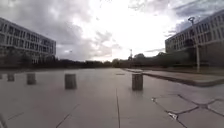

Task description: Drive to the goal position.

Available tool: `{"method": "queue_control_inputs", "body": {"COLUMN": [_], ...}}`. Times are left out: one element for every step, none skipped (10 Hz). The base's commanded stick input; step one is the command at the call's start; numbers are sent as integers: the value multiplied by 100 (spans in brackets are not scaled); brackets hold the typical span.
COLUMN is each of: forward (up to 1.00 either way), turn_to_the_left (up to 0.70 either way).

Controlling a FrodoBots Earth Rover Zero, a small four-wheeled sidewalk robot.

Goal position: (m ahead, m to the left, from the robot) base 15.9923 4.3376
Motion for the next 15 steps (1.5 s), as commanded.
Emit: {"method": "queue_control_inputs", "body": {"forward": [70, 70, 70, 70, 70, 70, 70, 70, 70, 70, 70, 70, 70, 70, 70], "turn_to_the_left": [0, 0, 0, 0, 0, 0, 0, 0, 0, 0, 0, 0, 0, 0, 0]}}
